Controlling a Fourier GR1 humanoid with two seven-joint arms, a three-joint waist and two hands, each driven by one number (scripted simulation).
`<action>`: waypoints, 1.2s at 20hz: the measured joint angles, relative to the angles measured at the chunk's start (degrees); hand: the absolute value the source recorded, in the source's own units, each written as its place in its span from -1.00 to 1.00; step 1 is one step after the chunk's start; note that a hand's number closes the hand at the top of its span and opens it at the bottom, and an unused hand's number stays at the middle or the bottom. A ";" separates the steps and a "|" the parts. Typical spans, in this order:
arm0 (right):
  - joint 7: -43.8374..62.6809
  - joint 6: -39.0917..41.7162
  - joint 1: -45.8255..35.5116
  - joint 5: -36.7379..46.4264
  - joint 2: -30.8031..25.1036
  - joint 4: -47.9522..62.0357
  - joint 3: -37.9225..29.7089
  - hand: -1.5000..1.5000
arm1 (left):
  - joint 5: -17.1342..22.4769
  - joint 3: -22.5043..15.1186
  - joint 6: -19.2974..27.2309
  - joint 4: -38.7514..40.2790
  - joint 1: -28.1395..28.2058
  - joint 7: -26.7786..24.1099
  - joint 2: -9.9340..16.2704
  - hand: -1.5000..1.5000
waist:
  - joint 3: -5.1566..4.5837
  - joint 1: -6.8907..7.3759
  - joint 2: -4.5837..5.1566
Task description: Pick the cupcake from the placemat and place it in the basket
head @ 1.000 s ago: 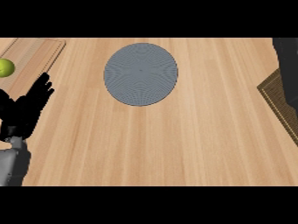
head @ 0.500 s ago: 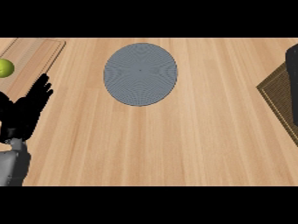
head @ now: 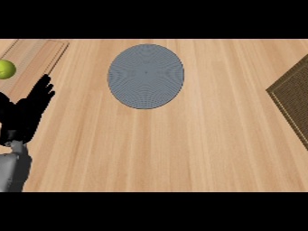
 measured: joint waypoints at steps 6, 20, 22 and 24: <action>-0.75 -2.53 1.46 -2.29 -0.59 -5.03 -0.62 -1.00 | 0.26 0.62 -0.28 1.53 -0.82 -0.66 0.16 0.00 | -0.01 -0.12 -0.06; 0.92 -3.49 18.78 -9.91 9.13 -45.89 -6.31 -1.00 | 0.84 1.73 -0.19 -1.24 3.46 -0.23 0.44 0.00 | -0.06 -2.63 -1.11; 1.03 0.01 23.33 -12.04 11.90 -53.31 -5.29 -1.00 | 1.01 2.17 -0.23 -1.54 3.60 0.23 0.92 0.00 | -0.07 -3.00 -1.23; 0.89 3.34 28.25 -14.88 14.20 -60.93 -4.70 -1.00 | 1.18 2.33 -0.55 -1.47 4.20 -0.20 0.99 0.00 | -0.09 -3.19 -1.23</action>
